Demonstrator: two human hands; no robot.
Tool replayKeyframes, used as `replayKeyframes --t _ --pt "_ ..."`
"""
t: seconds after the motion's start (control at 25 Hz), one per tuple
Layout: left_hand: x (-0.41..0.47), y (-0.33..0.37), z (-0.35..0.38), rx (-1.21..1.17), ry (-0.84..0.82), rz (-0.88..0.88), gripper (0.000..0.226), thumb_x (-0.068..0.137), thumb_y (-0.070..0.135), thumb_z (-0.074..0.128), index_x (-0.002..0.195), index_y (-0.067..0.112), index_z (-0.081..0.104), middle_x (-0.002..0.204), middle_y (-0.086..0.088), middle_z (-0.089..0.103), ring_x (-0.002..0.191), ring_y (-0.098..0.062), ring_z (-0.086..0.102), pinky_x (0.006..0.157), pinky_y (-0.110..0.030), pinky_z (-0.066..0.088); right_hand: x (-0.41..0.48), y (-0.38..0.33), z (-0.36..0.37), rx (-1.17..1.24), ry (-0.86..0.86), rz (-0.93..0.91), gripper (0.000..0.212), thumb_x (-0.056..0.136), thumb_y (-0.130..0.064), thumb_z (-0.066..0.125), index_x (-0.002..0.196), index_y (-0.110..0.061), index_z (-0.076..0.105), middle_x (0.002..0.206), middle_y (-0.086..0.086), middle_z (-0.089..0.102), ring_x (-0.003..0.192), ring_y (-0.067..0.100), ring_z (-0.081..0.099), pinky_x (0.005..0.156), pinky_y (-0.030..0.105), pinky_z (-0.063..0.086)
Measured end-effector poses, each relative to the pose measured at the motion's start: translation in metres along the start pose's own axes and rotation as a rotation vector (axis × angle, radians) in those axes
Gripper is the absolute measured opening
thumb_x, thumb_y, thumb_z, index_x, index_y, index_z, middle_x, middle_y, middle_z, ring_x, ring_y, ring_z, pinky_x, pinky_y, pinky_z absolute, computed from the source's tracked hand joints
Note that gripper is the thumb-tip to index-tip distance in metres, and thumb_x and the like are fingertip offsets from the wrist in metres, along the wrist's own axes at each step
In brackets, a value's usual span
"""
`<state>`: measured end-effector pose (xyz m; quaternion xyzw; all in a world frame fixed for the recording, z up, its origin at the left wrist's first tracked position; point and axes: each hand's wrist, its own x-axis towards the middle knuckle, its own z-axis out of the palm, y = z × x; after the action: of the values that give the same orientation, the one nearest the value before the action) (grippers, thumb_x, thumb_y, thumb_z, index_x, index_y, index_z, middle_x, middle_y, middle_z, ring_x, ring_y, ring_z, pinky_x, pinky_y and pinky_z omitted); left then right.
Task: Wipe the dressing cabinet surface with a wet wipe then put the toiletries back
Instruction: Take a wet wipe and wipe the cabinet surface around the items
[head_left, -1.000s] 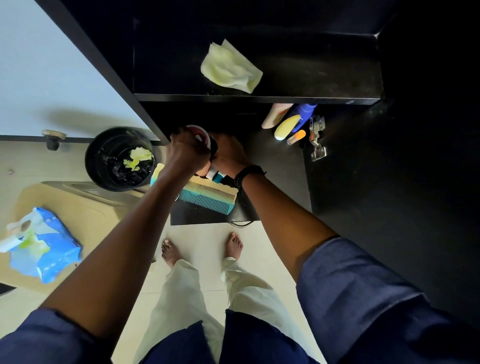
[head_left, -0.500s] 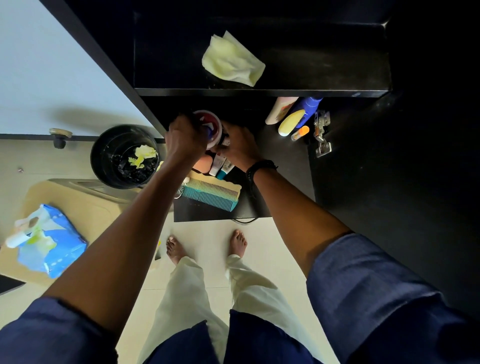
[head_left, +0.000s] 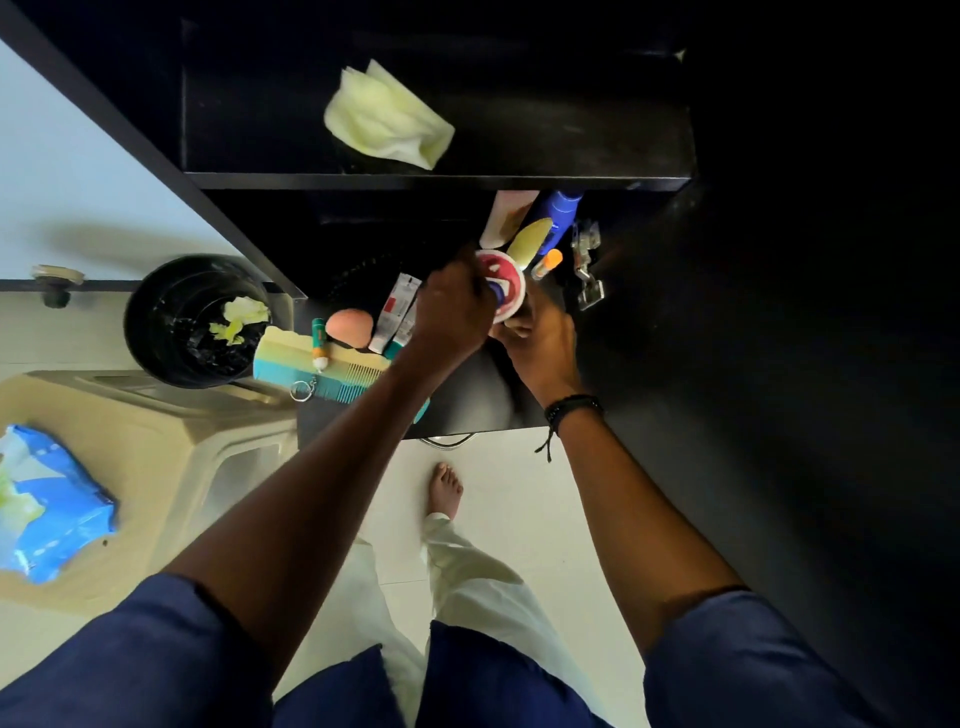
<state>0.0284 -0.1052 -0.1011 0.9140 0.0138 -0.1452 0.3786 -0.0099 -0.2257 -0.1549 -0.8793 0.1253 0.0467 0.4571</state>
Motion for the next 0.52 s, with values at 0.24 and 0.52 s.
replayKeyframes --t 0.24,0.52 --pt "0.001 0.005 0.045 -0.167 -0.165 0.032 0.048 0.095 0.023 0.037 0.14 0.008 0.04 0.135 -0.019 0.052 0.123 -0.034 0.052 0.103 -0.043 0.044 -0.013 0.026 -0.018 -0.029 0.133 0.126 0.052 0.077 -0.017 0.077 0.125 -0.013 0.058 0.109 0.006 0.071 0.098 0.02 0.068 0.092 0.037 0.055" --pt "0.003 -0.003 0.051 -0.464 -0.308 0.008 0.048 0.1 0.02 0.038 0.146 0.014 0.031 0.144 -0.012 0.043 0.128 -0.023 0.047 0.106 -0.039 0.043 -0.018 0.029 -0.012 -0.123 0.224 0.128 0.045 0.085 -0.016 0.068 0.127 -0.009 0.053 0.112 0.011 0.069 0.103 0.031 0.065 0.09 0.047 0.053"
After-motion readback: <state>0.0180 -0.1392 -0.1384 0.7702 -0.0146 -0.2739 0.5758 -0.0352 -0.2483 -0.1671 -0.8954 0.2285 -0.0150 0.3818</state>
